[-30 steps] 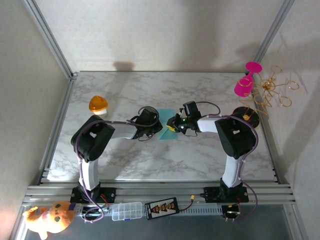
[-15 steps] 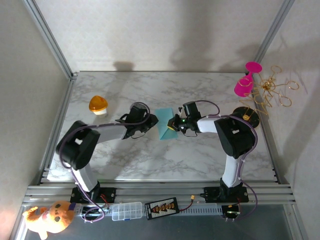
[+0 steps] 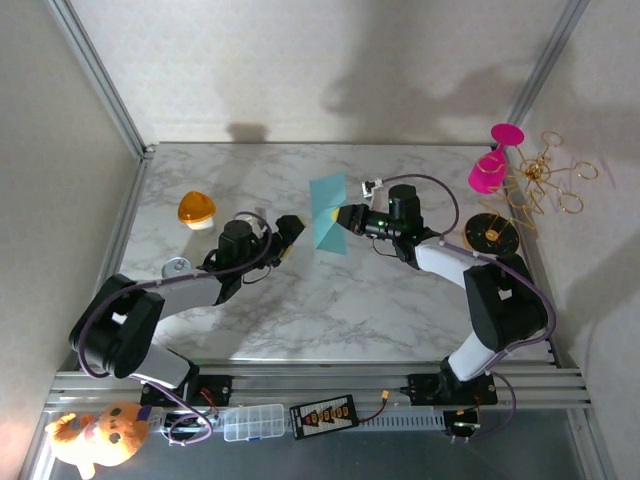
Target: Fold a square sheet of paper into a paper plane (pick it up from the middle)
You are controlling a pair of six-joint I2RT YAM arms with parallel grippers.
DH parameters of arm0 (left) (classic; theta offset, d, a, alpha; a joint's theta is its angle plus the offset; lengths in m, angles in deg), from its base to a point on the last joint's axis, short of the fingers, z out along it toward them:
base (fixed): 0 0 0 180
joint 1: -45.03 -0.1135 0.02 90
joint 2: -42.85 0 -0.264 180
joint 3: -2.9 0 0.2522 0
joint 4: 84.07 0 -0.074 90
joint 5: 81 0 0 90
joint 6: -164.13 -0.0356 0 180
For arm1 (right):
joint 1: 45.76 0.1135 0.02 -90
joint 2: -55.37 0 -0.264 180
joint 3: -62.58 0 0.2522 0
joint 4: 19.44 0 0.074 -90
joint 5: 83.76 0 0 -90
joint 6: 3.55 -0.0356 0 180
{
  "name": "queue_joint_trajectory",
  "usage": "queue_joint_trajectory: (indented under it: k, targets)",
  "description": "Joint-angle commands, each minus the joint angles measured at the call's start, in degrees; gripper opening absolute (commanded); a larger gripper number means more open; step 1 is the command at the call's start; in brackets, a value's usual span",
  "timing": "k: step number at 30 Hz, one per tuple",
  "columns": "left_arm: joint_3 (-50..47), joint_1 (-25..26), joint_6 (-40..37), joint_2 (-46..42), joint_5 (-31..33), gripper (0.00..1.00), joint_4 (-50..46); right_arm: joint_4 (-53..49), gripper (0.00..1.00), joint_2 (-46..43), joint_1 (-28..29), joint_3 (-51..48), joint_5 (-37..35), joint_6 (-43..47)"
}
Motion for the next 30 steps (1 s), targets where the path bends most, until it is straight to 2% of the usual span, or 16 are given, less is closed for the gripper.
queue_joint_trajectory:
  k: [1, 4, 7, 15, 17, 22, 27, 30]
  targets:
    - [0.33, 1.66, 2.11, 0.18, -4.96, 0.99, 13.38, 5.65, 0.0, -1.61, -0.25, -0.87, 4.99, -3.88]
    - [1.87, 2.68, 1.65, 1.41, -5.6, 0.99, 14.44, 6.12, 0.0, -1.76, -0.23, -0.78, 6.36, -4.73]
    - [3.77, 3.2, 1.63, 2.81, -6.19, 0.94, 14.52, 6.56, 0.0, -1.5, -0.25, -0.6, 7.8, -5.69]
    - [5.52, 3.4, 2.07, 5.0, -6.88, 0.67, 15.42, 7.42, 0.0, -0.94, -0.35, -0.43, 9.48, -7.01]
    - [5.57, 3.36, 1.83, 4.77, -6.56, 0.58, 14.99, 6.92, 0.0, -0.84, -0.52, -0.34, 9.47, -6.72]
    - [6.16, 3.32, 0.18, 4.54, -5.56, 0.4, 11.63, 5.6, 0.02, -0.66, -0.94, -0.25, 9.56, -6.27]
    - [6.82, 3.23, -1.34, 4.44, -4.52, 0.27, 8.37, 3.66, 0.11, -0.9, -1.43, 0.16, 9.07, -5.53]
    - [7.4, 3.14, -3.03, 4.31, -3.77, 0.18, 5.42, 0.99, 0.23, -1.66, -1.9, 0.41, 7.47, -4.14]
